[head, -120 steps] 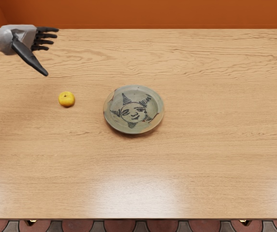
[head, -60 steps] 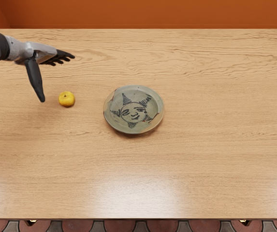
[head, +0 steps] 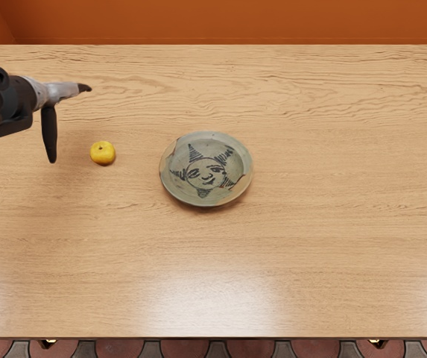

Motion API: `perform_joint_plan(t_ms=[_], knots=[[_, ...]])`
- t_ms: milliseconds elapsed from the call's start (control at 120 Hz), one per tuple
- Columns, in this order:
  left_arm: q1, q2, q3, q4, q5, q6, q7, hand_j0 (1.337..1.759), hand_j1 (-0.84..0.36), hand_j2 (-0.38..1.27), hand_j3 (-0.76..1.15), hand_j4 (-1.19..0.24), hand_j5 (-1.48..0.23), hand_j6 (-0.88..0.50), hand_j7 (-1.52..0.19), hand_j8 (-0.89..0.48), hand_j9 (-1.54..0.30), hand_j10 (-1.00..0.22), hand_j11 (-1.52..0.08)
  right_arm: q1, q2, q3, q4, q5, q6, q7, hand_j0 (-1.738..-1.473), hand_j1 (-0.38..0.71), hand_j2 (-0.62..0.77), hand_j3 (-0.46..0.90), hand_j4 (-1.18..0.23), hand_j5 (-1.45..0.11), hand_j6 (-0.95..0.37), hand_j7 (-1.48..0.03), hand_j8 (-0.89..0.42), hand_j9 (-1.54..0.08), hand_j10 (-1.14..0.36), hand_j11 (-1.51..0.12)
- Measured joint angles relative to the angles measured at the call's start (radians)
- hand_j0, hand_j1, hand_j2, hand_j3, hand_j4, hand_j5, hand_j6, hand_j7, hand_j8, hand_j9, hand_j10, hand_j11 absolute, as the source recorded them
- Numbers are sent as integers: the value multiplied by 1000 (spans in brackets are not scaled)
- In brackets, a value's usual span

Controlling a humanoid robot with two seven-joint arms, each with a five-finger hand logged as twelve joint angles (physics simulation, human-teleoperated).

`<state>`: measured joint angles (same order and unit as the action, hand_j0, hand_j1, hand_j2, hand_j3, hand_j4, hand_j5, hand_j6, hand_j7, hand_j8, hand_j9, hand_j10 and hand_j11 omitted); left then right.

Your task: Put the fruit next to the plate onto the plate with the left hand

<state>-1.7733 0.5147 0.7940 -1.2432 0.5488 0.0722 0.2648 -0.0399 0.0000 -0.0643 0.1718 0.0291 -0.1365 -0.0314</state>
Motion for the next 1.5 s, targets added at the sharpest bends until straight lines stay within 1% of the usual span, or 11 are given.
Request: perform_joint_plan(t_ms=[125,292,458,600,825,1025,1217,1350,1500], knots=[[5,-62,12,-36,-1,58,35,1658,349,1,0,-1,0,-2,0,-2,0,-1,0,0,0,0,0,0,0,0,-1658,-314,-6,0,-30,-38,-30,-38,-30,-38,-29,-38],[21,-116,16,-41,-3,106,54,1658,349,1,0,-1,0,-2,0,-1,0,-1,0,0,0,0,0,0,0,0,-1658,-314,-6,0,-30,-38,-30,-38,-30,-38,-30,-38],[59,-169,17,1,-3,157,59,1658,349,1,0,-1,0,-2,0,-1,0,-1,0,0,0,0,0,0,0,0,-1658,-314,-6,0,-30,-38,-30,-38,-30,-38,-30,-38],[117,-202,15,60,2,174,59,1658,349,1,0,-1,0,-1,0,-1,0,-1,0,0,0,0,0,0,0,0,-1658,-314,-6,0,-30,-38,-30,-38,-30,-38,-30,-38],[157,-243,16,116,12,233,51,1658,326,5,0,-20,-25,-21,-25,-20,-25,-20,-25,0,0,0,0,0,0,0,-1658,-314,-6,0,-30,-38,-30,-38,-30,-38,-30,-38],[204,-275,15,175,19,241,46,1658,250,17,0,-84,-108,-84,-108,-84,-108,-84,-107,0,0,0,0,0,0,0,-1658,-314,-6,0,-30,-38,-30,-38,-30,-38,-29,-38],[236,-296,15,205,20,242,20,1658,216,23,0,-113,-145,-114,-145,-113,-145,-113,-145,0,0,0,0,0,0,0,-1658,-314,-6,0,-30,-38,-30,-38,-30,-38,-29,-38],[248,-299,15,218,19,242,-13,1658,204,25,0,-123,-158,-123,-158,-123,-158,-123,-158,0,0,0,0,0,0,0,-1658,-314,-6,0,-30,-38,-30,-38,-30,-38,-29,-38],[257,-298,20,237,19,239,-25,1658,193,27,0,-132,-170,-132,-170,-132,-170,-132,-170,0,0,0,0,0,0,0,-1658,-314,-6,0,-30,-38,-30,-38,-30,-38,-29,-38]])
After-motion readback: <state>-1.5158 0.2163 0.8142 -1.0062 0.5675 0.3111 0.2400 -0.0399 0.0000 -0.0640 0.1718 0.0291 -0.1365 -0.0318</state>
